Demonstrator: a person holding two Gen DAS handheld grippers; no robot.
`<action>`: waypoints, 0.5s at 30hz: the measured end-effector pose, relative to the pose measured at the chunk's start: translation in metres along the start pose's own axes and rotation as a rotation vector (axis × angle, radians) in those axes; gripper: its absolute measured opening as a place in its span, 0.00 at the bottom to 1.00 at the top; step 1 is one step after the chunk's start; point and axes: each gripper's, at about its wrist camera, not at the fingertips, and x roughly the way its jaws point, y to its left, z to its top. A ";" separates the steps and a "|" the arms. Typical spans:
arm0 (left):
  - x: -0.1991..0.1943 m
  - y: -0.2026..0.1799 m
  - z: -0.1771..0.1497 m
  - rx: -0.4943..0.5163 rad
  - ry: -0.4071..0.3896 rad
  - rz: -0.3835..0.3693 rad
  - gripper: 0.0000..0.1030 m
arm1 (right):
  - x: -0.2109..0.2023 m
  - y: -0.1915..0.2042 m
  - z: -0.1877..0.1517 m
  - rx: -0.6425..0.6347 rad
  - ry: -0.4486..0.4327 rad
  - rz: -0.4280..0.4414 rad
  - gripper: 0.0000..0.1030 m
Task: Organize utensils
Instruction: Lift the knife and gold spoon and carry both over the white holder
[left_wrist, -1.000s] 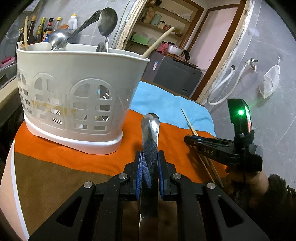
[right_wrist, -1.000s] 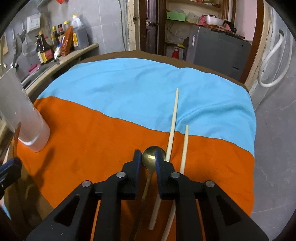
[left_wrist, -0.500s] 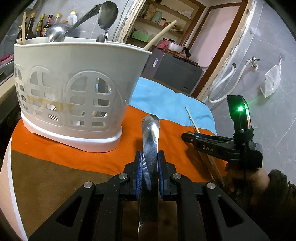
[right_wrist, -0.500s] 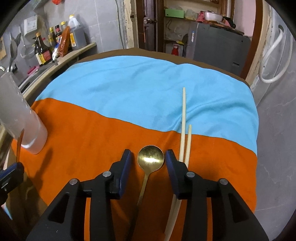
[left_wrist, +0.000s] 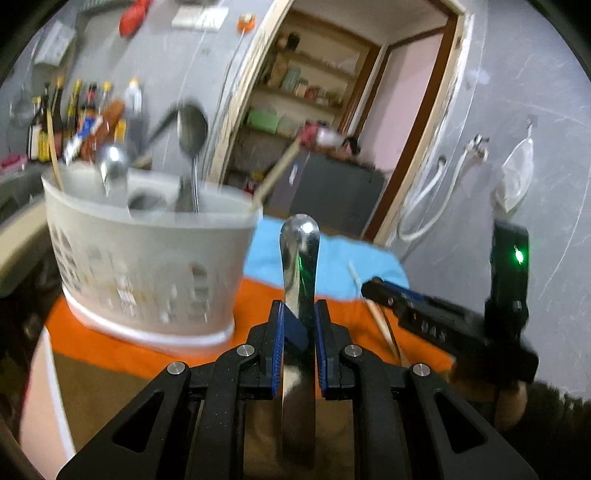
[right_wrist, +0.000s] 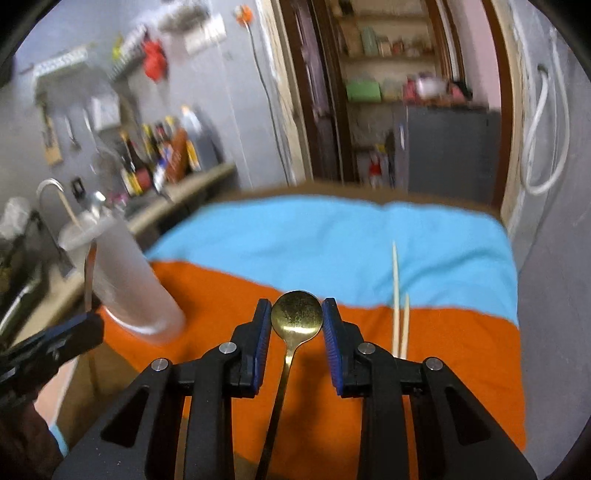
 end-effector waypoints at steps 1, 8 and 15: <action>-0.005 0.000 0.004 -0.001 -0.021 -0.001 0.12 | -0.004 0.003 0.002 -0.003 -0.026 0.001 0.24; -0.035 0.016 0.046 -0.041 -0.150 0.003 0.12 | -0.039 0.033 0.034 0.008 -0.260 0.081 0.24; -0.066 0.048 0.094 -0.060 -0.242 0.033 0.12 | -0.060 0.071 0.089 0.052 -0.503 0.258 0.24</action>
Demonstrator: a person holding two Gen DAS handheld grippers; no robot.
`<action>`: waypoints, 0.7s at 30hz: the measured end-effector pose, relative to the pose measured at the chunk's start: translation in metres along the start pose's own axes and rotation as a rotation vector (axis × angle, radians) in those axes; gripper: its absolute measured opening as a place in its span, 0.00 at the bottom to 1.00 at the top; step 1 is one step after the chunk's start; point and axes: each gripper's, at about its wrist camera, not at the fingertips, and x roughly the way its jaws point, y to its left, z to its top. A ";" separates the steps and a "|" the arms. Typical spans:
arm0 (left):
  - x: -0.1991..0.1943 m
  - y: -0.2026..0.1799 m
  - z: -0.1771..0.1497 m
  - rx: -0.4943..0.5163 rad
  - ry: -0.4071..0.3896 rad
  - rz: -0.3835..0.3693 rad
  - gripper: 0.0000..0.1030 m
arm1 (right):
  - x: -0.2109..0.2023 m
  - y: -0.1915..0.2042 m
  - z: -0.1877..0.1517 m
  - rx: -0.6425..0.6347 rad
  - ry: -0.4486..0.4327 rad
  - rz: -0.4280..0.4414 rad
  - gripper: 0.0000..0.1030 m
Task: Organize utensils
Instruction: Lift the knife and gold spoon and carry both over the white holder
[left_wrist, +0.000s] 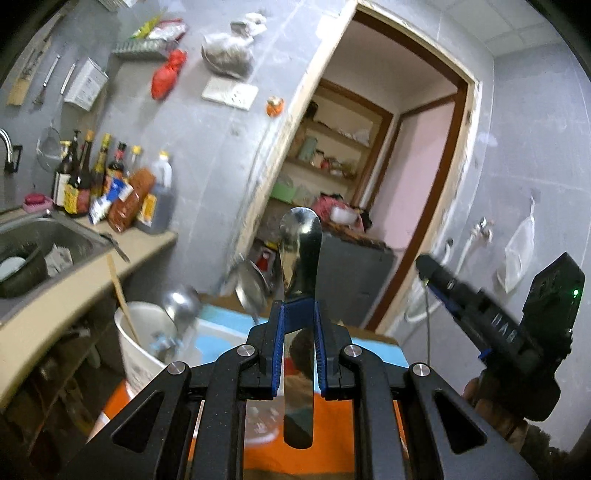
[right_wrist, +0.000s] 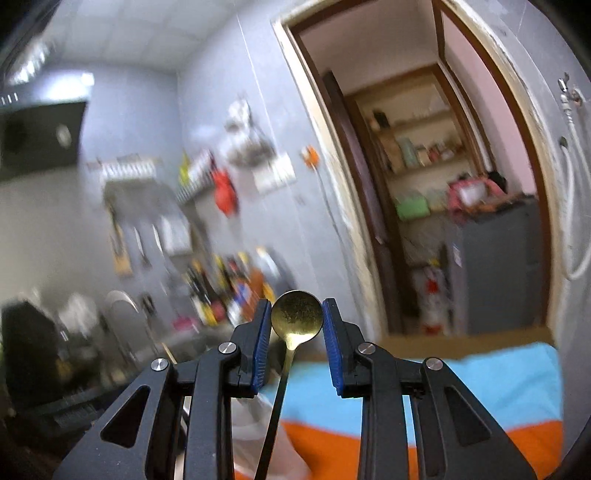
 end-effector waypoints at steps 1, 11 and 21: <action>-0.002 0.005 0.007 -0.002 -0.012 0.005 0.12 | 0.002 0.002 0.006 0.010 -0.026 0.017 0.24; -0.006 0.072 0.049 -0.008 -0.150 0.092 0.12 | 0.043 0.040 0.010 -0.031 -0.211 0.012 0.25; 0.022 0.109 0.032 0.030 -0.142 0.145 0.12 | 0.072 0.054 -0.045 -0.193 -0.184 -0.106 0.25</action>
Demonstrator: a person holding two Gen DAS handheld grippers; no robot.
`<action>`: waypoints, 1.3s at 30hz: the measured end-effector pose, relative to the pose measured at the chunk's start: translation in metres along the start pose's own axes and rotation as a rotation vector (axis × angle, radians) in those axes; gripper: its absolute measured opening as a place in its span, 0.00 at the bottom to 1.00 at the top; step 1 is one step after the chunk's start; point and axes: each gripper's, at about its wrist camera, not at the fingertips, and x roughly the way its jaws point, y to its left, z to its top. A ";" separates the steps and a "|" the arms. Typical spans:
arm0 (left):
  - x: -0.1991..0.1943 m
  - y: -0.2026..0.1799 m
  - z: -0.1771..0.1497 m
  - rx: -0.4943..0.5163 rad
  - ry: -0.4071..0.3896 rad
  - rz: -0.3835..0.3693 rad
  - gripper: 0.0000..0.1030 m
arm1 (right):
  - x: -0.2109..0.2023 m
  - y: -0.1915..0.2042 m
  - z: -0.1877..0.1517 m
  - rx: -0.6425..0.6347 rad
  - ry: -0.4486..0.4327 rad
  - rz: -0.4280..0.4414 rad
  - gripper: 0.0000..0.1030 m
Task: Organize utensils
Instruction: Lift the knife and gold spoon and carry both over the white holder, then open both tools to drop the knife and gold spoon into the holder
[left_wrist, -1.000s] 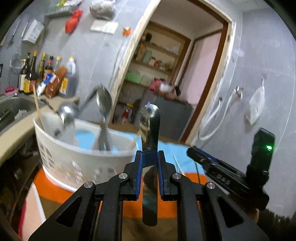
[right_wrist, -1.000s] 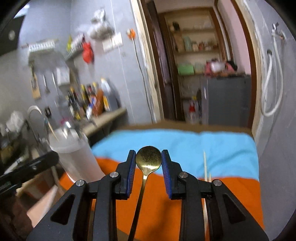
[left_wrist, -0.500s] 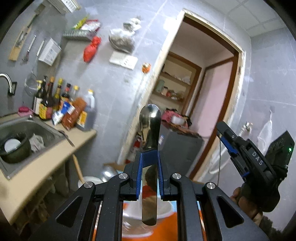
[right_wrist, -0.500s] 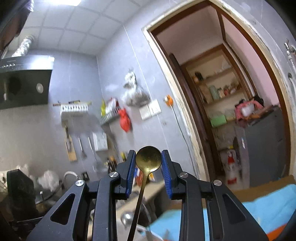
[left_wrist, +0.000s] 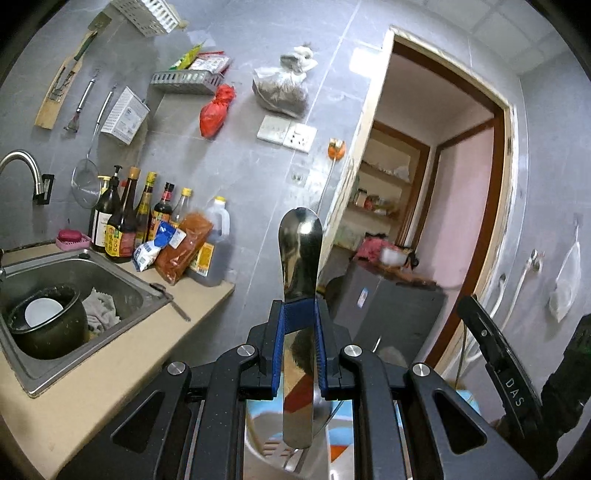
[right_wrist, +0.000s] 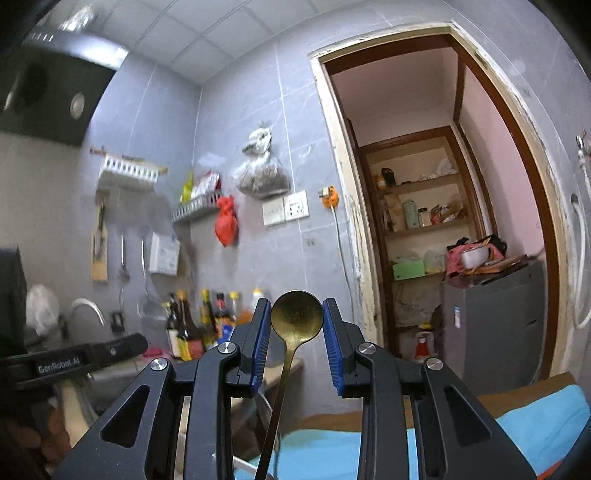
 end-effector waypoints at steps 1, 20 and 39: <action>0.001 -0.001 -0.005 0.005 0.008 0.001 0.12 | 0.001 0.002 -0.004 -0.014 0.007 -0.002 0.25; 0.003 -0.012 -0.042 0.048 0.124 -0.021 0.12 | -0.013 0.011 -0.040 -0.124 0.132 0.052 0.29; -0.013 -0.033 -0.023 -0.025 0.172 -0.052 0.71 | -0.060 -0.047 0.035 0.040 0.102 -0.054 0.88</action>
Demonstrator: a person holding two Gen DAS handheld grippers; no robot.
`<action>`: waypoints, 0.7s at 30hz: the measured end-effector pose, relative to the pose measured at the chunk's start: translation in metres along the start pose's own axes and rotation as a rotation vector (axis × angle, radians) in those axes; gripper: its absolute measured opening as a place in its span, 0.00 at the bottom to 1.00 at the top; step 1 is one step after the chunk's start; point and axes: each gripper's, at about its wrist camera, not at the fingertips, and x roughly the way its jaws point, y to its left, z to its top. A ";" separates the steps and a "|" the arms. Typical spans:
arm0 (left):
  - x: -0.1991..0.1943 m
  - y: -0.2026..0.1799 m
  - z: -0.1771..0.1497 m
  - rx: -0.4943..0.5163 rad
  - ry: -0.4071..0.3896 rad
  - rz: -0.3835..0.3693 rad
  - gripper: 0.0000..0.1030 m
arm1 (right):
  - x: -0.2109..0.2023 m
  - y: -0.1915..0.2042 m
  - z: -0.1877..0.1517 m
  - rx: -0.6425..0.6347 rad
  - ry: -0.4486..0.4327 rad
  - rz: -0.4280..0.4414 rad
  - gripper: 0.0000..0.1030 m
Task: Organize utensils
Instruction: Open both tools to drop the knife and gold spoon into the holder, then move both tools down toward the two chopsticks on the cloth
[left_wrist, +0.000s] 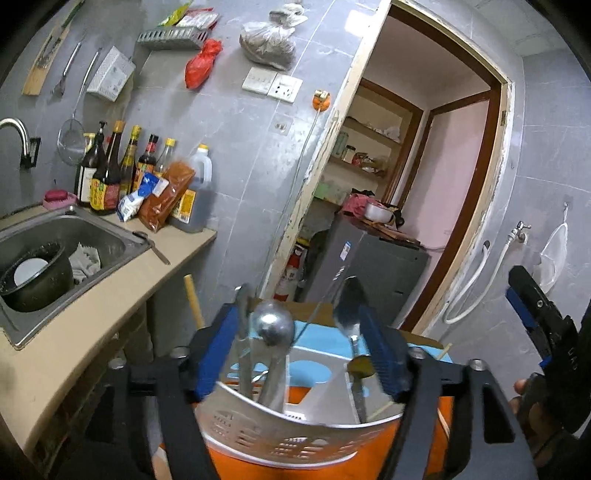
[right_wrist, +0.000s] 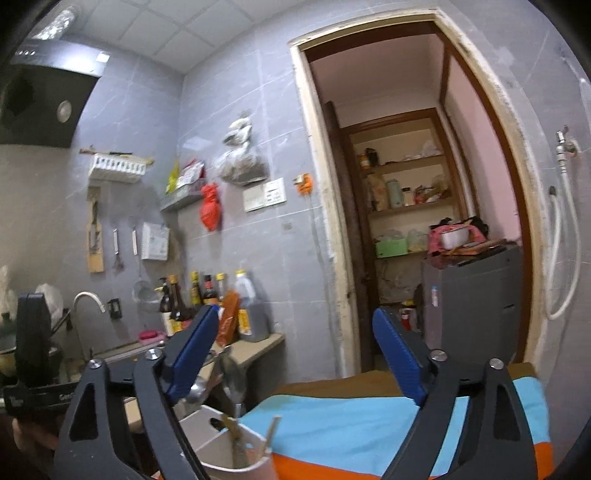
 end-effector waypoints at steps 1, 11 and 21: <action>-0.001 -0.006 0.000 0.005 -0.011 0.002 0.73 | -0.004 -0.005 0.003 0.000 0.000 -0.019 0.91; 0.000 -0.079 0.002 0.104 -0.078 0.007 0.94 | -0.041 -0.055 0.016 -0.022 0.029 -0.193 1.00; 0.021 -0.147 -0.033 0.181 0.012 -0.126 0.95 | -0.080 -0.113 -0.002 -0.034 0.140 -0.332 1.00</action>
